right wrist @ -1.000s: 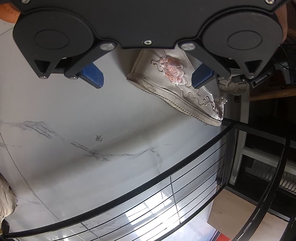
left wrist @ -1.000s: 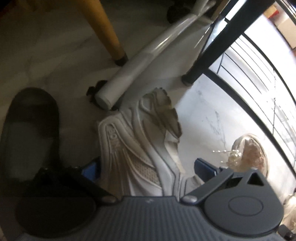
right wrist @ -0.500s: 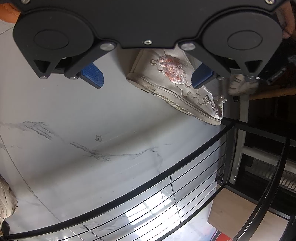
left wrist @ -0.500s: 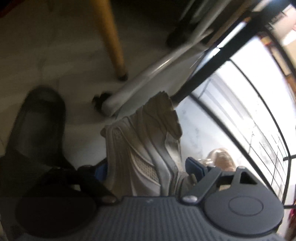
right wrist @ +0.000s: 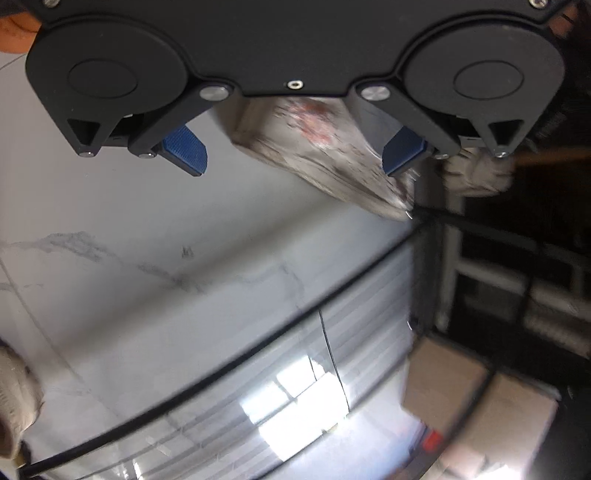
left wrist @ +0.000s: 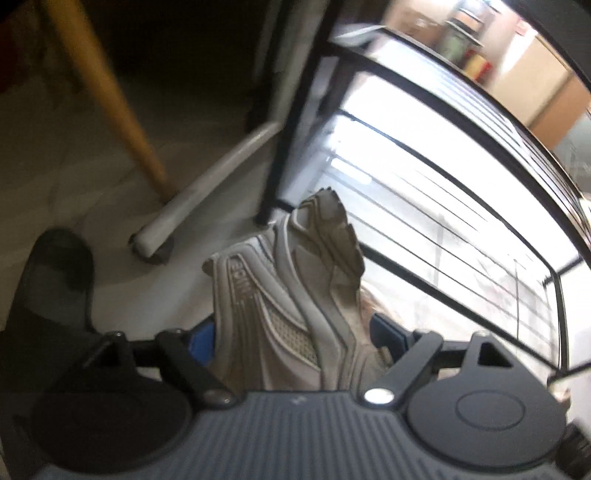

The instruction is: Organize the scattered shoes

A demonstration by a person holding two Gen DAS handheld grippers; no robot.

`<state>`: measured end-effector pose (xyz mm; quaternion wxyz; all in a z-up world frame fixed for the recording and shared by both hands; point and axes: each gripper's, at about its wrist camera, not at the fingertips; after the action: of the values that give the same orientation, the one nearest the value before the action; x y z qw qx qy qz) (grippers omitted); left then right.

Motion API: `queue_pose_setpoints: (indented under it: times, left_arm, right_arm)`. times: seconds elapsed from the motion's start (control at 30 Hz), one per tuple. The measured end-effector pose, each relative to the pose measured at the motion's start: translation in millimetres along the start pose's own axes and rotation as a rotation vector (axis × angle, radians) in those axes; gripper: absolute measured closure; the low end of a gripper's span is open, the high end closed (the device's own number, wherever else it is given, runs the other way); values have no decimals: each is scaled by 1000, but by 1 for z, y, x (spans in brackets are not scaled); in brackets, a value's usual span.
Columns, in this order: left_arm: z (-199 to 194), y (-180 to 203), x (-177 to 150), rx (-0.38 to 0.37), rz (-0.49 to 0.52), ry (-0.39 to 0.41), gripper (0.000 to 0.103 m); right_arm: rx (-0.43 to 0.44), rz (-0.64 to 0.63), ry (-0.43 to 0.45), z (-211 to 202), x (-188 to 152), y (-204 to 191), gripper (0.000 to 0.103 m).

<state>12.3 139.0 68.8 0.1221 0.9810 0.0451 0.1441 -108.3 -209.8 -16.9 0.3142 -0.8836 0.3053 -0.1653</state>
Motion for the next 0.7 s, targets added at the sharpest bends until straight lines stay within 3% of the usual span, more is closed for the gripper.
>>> queue_pose_setpoints:
  times: [0.2,0.37,0.53,0.7]
  left_arm:
    - [20,68,-13,-66,82,-60,19]
    - [44,146,-31,-79,200,-122,19]
    - [88,205,-43,-102,265,-199,19]
    - [121,242,-64,-88,312,-266,19]
  right_arm:
    - [165,95,194,-102,-1,29,0]
    - [264,152,281,-172,-2,65,0]
    - [281,202,362,-224,-4,102,0]
    - [258,231,382,-235,0,126,0]
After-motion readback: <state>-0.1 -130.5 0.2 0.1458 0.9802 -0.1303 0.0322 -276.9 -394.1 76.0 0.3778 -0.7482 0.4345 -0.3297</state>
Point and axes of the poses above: each gripper's, at about its wrist camera, not at the fingertips, and z roughly the way its jaws point, y to its right, x to its top, and after that the axes turned 14 degrees about -y, right-handed
